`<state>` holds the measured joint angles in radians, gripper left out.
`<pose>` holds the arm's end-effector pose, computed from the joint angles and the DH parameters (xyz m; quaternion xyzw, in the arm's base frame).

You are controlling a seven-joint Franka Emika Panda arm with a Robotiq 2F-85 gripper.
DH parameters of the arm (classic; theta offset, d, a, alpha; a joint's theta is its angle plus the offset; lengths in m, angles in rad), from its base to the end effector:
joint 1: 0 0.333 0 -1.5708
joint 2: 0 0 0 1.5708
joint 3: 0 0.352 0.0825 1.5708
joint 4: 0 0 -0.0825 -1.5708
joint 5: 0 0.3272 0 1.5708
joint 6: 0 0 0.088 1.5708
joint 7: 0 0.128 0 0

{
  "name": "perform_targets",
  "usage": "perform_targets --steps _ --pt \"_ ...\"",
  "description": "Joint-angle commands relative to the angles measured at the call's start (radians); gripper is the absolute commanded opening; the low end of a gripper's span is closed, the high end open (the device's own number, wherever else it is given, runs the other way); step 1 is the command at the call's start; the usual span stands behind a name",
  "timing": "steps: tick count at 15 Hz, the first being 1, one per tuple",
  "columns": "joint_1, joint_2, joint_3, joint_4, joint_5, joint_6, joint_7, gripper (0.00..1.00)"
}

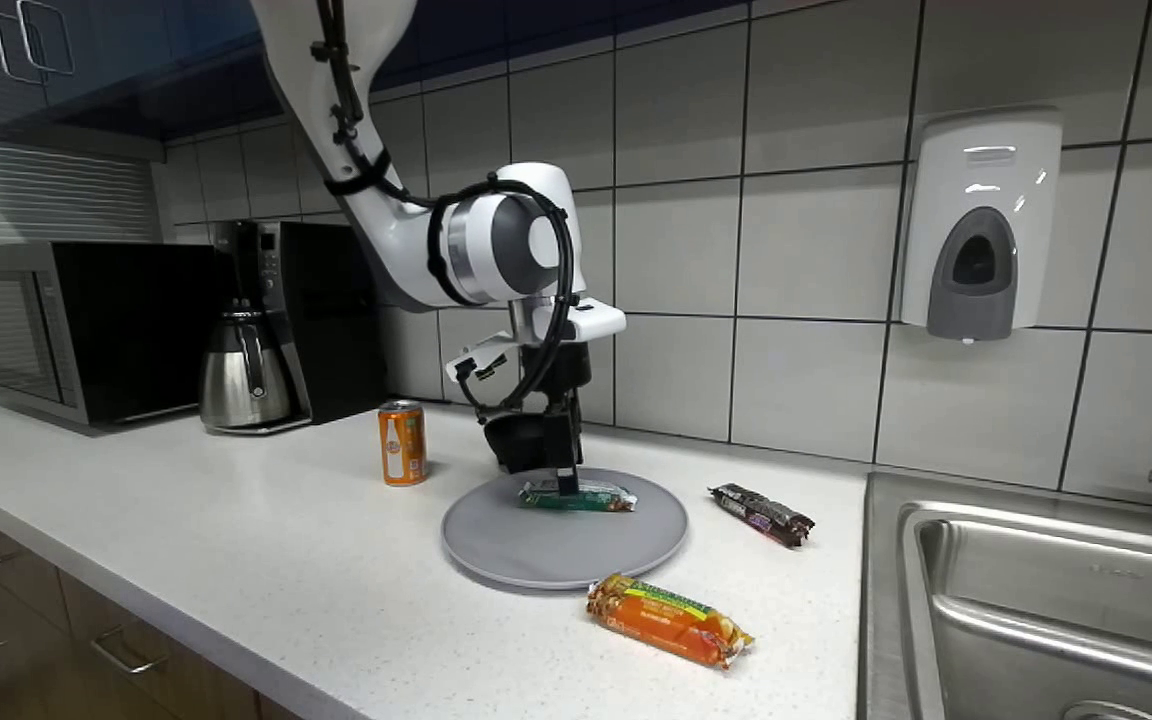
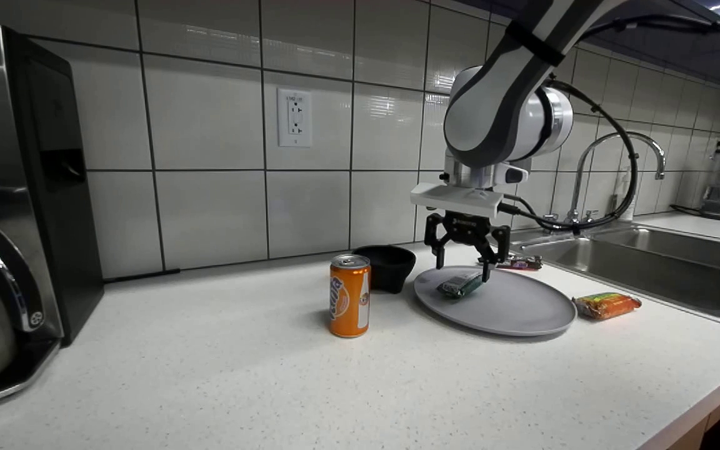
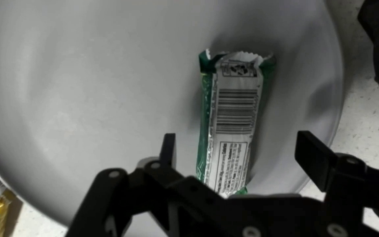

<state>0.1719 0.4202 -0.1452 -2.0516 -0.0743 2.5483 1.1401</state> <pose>0.5840 0.0209 0.2969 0.8664 -0.4952 0.0613 0.0209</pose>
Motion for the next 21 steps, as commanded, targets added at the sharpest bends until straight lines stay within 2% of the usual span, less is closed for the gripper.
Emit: perform_targets --steps 1,9,21 --pt "-0.012 -0.077 0.004 -0.049 -0.006 0.008 -0.008 1.00" --pt "-0.043 -0.134 0.010 -0.077 -0.001 -0.004 -0.051 1.00" --pt "-0.153 -0.149 -0.008 -0.084 0.025 0.003 -0.154 1.00"
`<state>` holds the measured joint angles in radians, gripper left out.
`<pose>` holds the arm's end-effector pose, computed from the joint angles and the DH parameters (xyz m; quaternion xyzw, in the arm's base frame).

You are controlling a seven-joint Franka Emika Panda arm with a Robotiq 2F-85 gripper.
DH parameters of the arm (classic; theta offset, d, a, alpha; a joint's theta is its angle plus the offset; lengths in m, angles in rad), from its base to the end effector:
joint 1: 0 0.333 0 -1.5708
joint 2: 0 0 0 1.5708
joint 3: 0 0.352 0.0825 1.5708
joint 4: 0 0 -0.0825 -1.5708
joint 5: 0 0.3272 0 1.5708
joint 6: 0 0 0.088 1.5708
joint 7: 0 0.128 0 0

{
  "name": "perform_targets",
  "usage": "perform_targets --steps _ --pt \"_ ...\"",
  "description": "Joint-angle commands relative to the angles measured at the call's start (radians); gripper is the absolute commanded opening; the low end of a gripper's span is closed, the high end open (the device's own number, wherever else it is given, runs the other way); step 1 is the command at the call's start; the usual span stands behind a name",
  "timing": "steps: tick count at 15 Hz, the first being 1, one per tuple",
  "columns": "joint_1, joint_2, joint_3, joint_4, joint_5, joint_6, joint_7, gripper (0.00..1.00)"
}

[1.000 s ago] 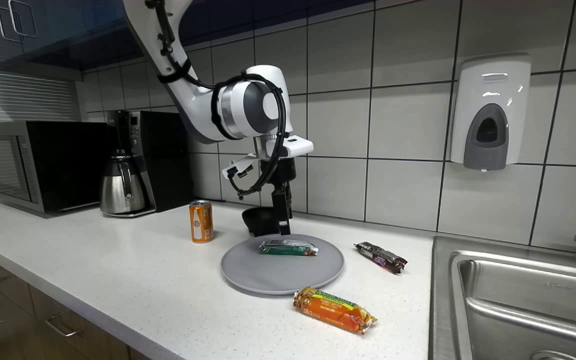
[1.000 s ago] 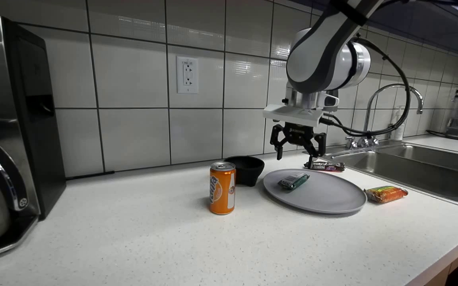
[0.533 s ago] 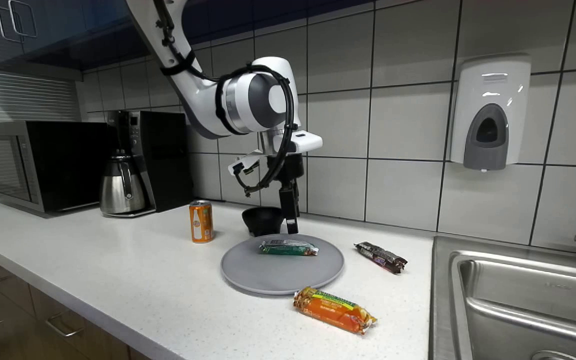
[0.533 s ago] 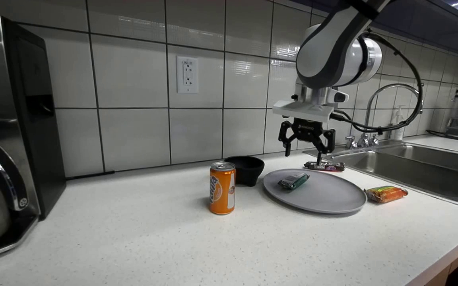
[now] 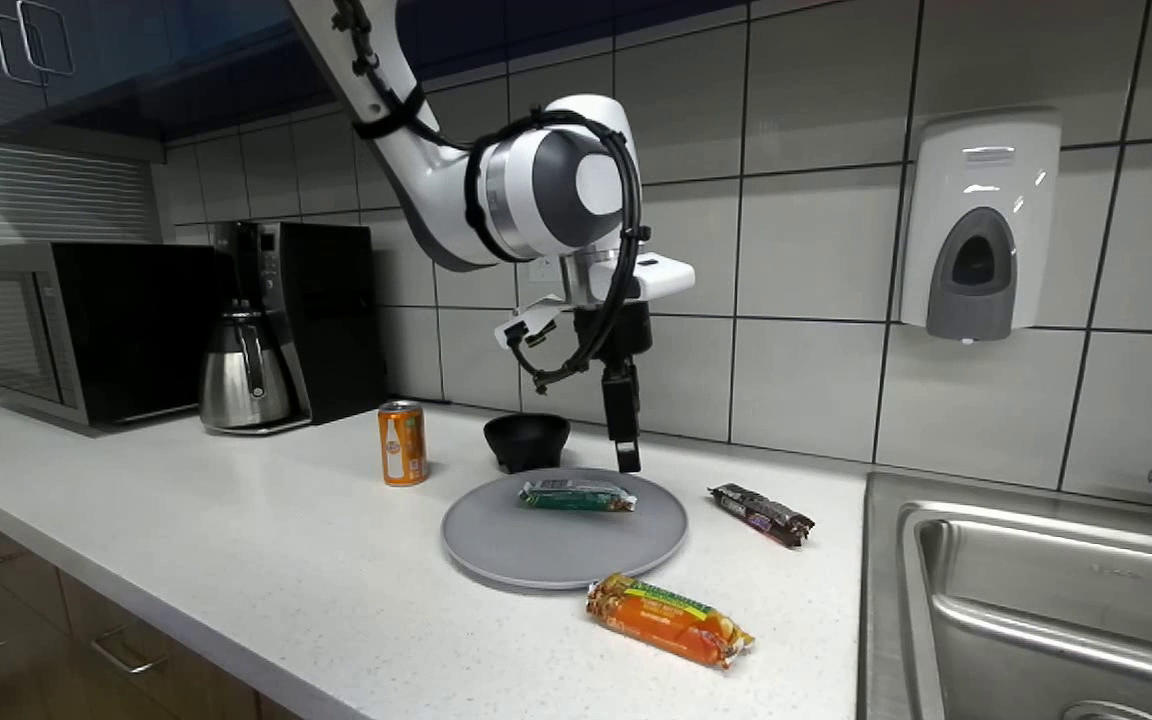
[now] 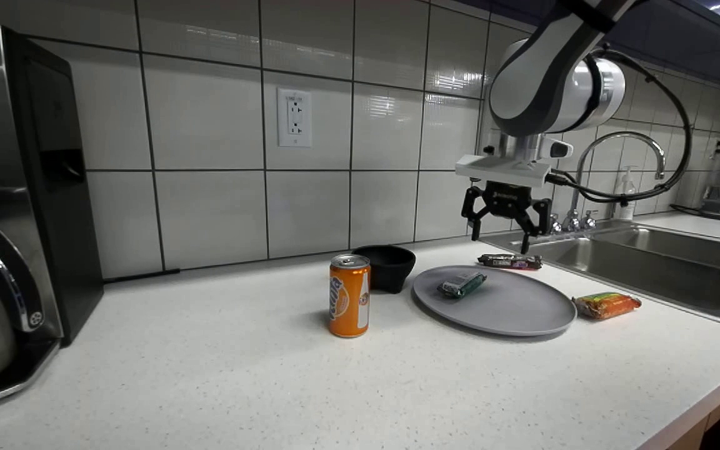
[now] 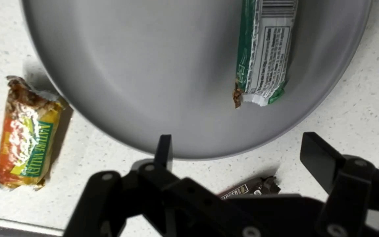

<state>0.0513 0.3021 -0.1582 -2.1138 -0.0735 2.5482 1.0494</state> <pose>0.5637 -0.0560 0.3412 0.8528 -0.5158 0.0807 0.0102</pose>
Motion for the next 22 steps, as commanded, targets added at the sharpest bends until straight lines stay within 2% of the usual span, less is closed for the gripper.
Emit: perform_targets --steps 1,10,16,22 --pt "-0.043 -0.029 0.006 -0.019 0.029 -0.003 -0.085 1.00" --pt "-0.105 -0.015 -0.016 0.002 0.045 -0.022 -0.270 1.00" --pt "-0.111 0.024 -0.034 0.035 0.070 -0.021 -0.271 1.00" --pt "-0.097 0.085 -0.056 0.094 0.098 -0.008 -0.206 1.00"
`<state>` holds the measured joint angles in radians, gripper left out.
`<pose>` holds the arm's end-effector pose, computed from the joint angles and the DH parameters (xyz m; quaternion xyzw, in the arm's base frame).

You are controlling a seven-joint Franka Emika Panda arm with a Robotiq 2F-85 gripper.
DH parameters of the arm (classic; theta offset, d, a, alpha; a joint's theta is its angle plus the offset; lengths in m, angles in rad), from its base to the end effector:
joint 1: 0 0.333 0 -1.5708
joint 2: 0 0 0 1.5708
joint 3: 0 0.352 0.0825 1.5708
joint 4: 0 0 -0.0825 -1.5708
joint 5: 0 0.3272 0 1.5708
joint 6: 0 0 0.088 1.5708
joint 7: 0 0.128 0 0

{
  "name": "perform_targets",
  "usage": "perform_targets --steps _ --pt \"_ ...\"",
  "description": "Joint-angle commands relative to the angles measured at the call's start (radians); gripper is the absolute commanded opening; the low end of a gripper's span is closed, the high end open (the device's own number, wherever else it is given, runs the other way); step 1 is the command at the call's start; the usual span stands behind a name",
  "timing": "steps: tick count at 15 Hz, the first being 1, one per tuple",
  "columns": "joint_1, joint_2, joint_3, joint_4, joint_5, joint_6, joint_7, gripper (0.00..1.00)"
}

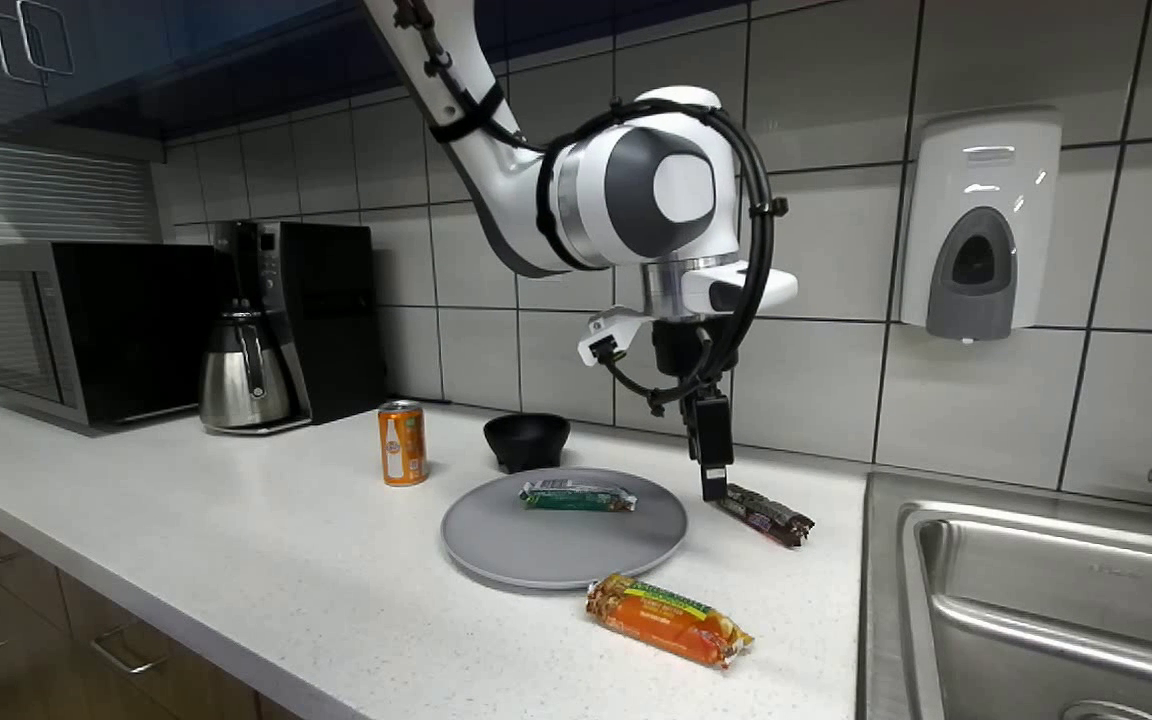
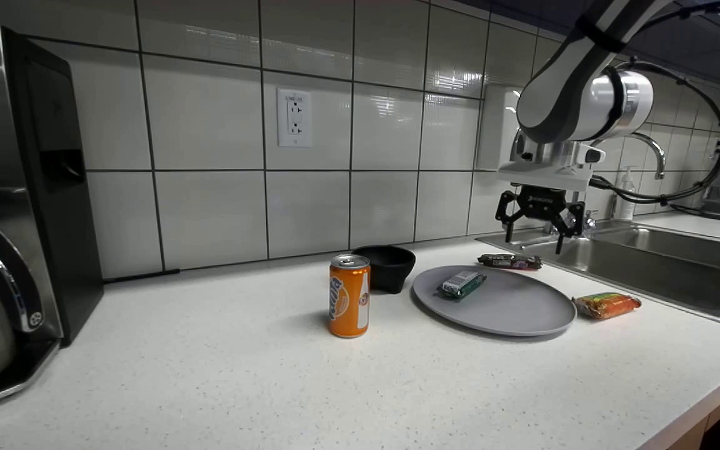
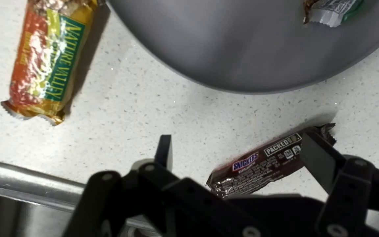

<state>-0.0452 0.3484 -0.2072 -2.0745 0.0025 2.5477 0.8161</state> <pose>0.5619 -0.1378 0.3317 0.8620 -0.5014 0.0728 0.0142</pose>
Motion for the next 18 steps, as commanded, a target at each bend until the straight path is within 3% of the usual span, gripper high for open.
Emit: perform_targets --steps 1,18 --pt "0.001 0.051 -0.008 0.070 0.028 -0.006 0.035 1.00" --pt "0.020 0.279 -0.029 0.345 0.065 -0.028 0.300 1.00"
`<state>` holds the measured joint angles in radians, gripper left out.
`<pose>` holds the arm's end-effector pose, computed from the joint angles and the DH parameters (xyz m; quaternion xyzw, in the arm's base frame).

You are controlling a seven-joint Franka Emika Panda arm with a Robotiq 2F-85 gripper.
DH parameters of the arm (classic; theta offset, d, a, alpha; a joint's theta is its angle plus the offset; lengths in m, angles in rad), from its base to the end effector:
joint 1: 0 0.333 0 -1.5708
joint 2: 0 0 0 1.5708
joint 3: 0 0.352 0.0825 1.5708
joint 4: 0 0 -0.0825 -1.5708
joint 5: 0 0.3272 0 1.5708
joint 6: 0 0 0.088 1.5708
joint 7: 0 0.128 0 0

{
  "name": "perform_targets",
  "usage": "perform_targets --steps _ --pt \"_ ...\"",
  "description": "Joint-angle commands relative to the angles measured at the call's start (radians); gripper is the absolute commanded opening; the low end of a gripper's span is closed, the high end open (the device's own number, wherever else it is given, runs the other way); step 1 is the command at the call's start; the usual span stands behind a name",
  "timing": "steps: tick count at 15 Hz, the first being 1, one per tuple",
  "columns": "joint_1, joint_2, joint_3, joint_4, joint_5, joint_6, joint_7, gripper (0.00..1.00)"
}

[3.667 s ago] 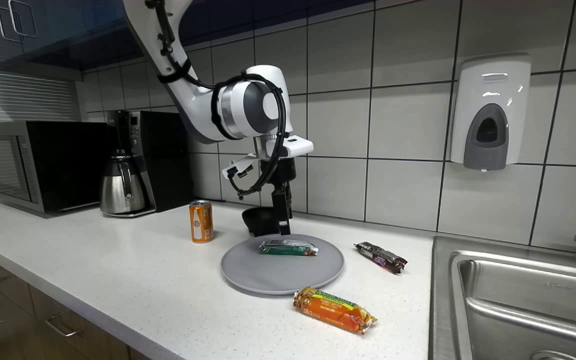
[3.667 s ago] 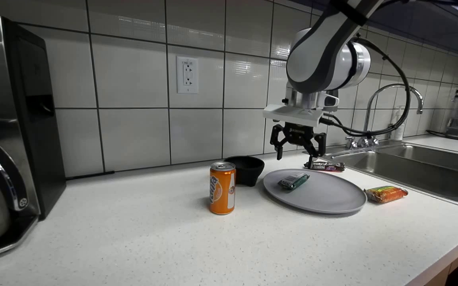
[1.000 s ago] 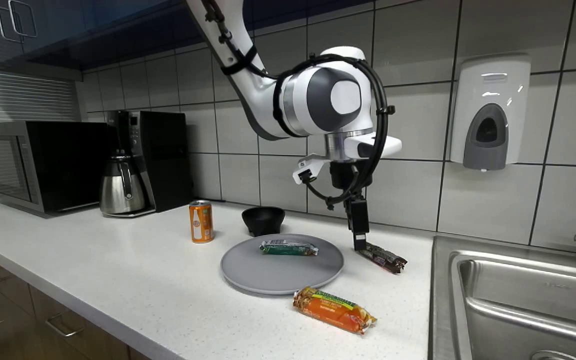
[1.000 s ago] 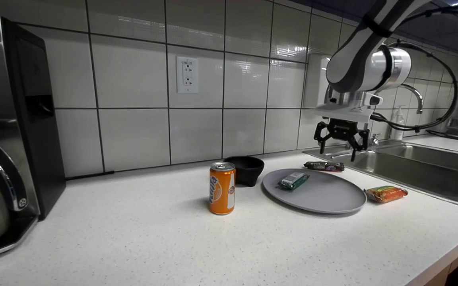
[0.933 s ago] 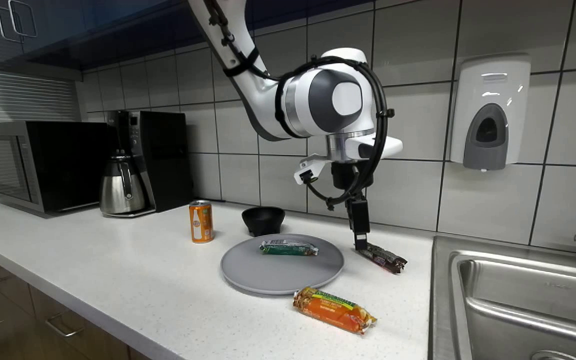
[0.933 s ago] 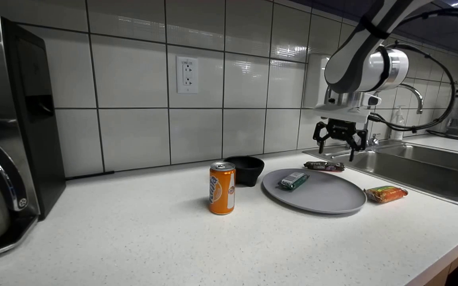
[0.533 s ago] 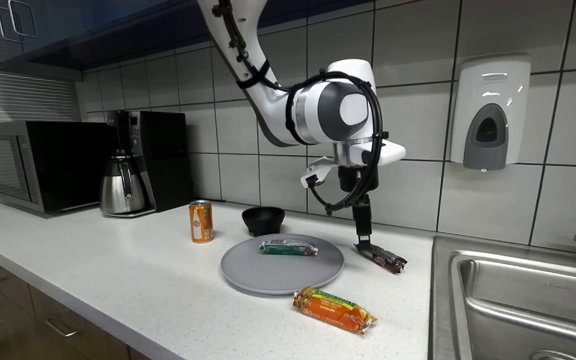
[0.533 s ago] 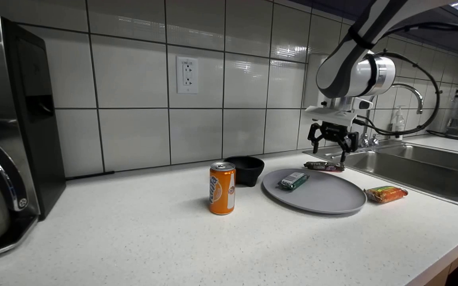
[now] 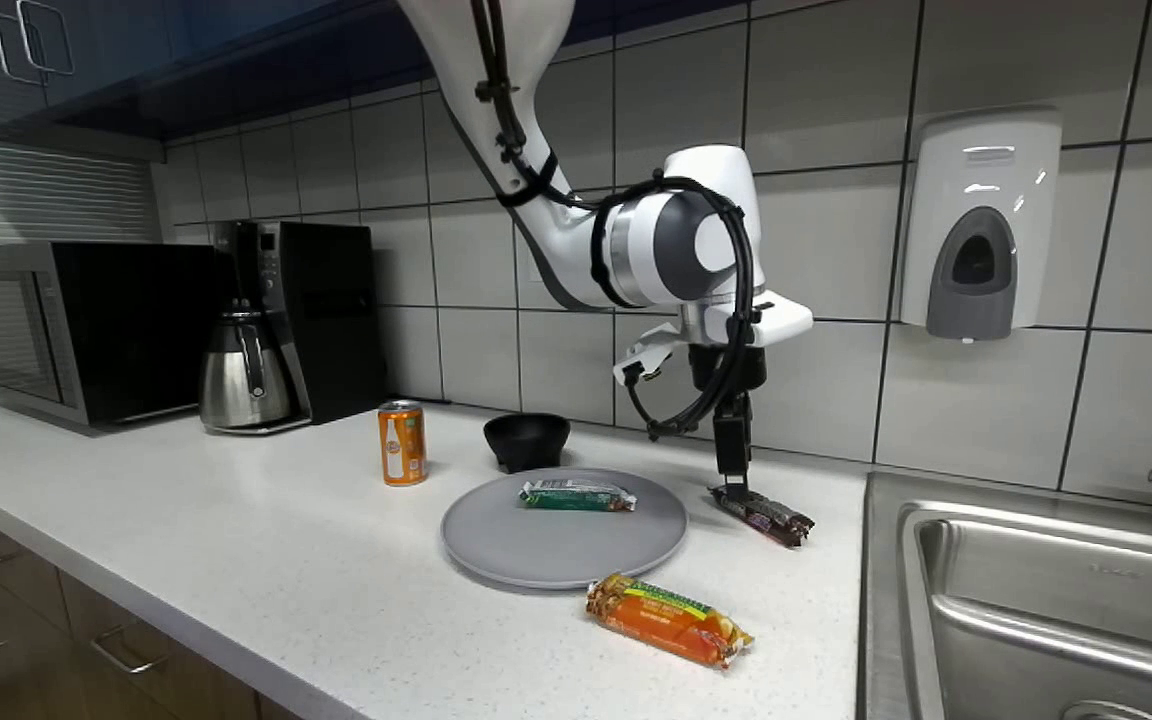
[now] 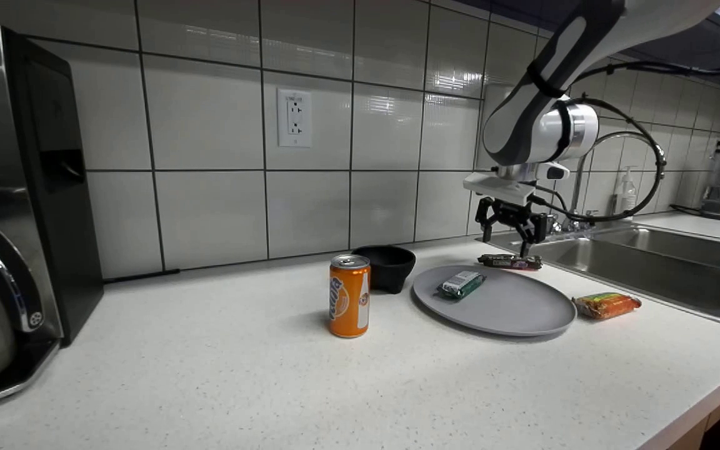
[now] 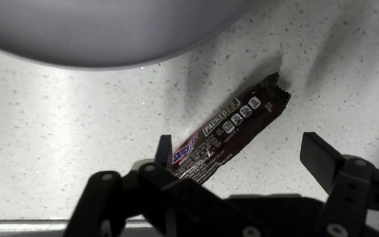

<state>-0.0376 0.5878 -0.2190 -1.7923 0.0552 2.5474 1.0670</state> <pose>0.6409 -0.1485 0.2963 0.7861 -0.6100 0.0998 0.0019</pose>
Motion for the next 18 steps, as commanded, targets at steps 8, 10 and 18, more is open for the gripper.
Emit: perform_targets --steps 8,10,18 --pt "0.012 0.070 -0.021 0.095 0.009 -0.034 0.118 1.00" --pt "0.011 0.072 -0.021 0.097 0.008 -0.035 0.126 1.00" --pt "0.008 0.086 -0.024 0.100 0.008 -0.038 0.131 1.00"
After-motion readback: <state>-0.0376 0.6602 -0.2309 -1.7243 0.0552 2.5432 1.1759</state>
